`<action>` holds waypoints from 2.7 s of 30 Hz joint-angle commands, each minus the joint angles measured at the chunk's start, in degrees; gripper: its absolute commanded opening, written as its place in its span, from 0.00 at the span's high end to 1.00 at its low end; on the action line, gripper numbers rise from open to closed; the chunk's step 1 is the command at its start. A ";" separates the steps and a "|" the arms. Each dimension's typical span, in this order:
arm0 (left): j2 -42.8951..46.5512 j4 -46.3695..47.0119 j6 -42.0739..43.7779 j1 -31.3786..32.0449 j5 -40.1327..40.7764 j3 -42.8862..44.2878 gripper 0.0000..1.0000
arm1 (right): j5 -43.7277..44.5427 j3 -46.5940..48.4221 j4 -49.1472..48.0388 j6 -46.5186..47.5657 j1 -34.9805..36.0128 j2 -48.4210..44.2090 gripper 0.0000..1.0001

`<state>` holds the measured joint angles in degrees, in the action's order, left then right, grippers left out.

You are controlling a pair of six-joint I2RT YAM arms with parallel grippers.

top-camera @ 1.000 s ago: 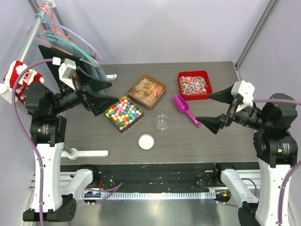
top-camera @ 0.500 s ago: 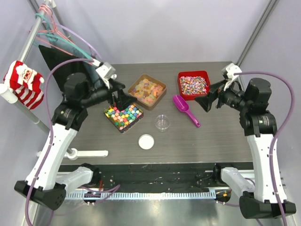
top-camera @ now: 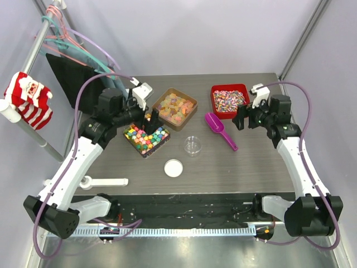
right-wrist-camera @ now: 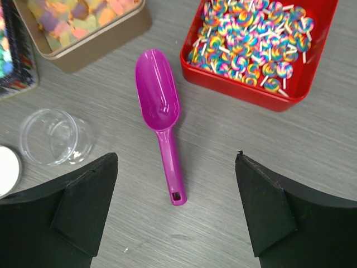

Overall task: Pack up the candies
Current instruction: Pick up the spatula from the center of the board.

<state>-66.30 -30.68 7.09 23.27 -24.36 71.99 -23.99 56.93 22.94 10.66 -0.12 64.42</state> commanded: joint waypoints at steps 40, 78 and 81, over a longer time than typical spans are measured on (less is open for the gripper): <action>5.57 10.64 -3.84 -1.03 -5.43 -12.04 0.00 | 28.20 -2.00 -11.87 7.89 18.66 27.51 0.31; 4.60 12.31 -5.77 -1.73 -8.33 -13.01 0.00 | 22.06 0.82 -13.71 11.67 19.72 32.87 0.86; 4.78 12.48 -5.86 -1.91 -8.95 -13.45 0.00 | 21.70 0.73 -12.92 12.02 19.72 31.30 0.99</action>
<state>-61.98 -21.50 1.85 21.93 -31.38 59.11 -0.32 56.82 10.66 22.39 19.18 97.91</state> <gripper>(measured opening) 0.997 0.341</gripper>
